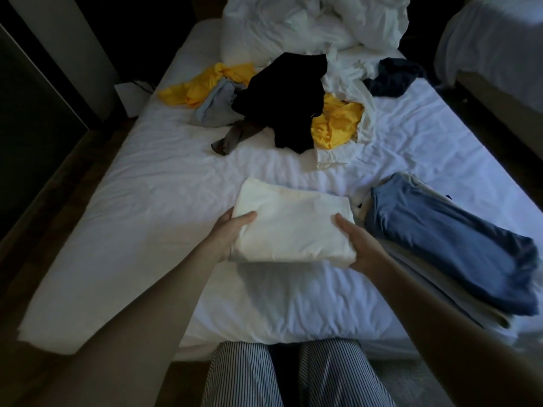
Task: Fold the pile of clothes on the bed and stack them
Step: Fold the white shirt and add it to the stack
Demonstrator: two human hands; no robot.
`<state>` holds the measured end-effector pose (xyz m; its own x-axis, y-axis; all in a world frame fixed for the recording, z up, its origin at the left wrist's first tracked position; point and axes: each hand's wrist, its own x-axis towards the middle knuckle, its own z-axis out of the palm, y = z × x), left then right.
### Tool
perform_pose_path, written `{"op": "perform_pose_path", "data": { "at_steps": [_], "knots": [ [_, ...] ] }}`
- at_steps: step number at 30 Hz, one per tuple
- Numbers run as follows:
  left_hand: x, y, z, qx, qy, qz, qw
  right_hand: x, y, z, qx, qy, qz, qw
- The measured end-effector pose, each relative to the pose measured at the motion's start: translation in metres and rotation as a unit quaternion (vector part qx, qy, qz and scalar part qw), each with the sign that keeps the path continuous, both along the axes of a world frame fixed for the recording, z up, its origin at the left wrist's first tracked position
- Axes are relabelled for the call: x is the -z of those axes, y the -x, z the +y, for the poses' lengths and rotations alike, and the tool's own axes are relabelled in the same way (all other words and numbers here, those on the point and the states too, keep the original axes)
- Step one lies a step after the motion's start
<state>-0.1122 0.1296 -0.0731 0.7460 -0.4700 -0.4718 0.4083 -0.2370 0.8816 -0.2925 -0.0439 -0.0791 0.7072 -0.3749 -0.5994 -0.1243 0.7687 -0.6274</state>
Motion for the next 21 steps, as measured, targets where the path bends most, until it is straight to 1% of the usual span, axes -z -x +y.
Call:
{"op": "perform_pose_path", "data": {
  "at_steps": [5, 10, 16, 19, 21],
  "knots": [
    [-0.044, 0.012, -0.026, 0.021, 0.043, -0.036, 0.998, -0.031, 0.012, -0.019, 0.061, 0.011, -0.051, 0.997],
    [-0.071, 0.035, -0.071, 0.071, 0.047, -0.074, 0.994, -0.061, 0.050, -0.046, 0.086, 0.079, -0.090, 0.989],
    [-0.075, 0.083, -0.153, 0.140, 0.039, -0.087, 0.986, -0.068, 0.117, -0.095, 0.163, 0.122, -0.059, 0.977],
    [-0.074, 0.108, -0.194, 0.175, 0.045, -0.084, 0.980, -0.060, 0.148, -0.114, 0.203, 0.114, -0.046, 0.971],
    [-0.068, 0.120, -0.222, 0.199, 0.037, -0.100, 0.974, -0.052, 0.165, -0.126, 0.257, 0.110, -0.019, 0.960]
  ]
}}
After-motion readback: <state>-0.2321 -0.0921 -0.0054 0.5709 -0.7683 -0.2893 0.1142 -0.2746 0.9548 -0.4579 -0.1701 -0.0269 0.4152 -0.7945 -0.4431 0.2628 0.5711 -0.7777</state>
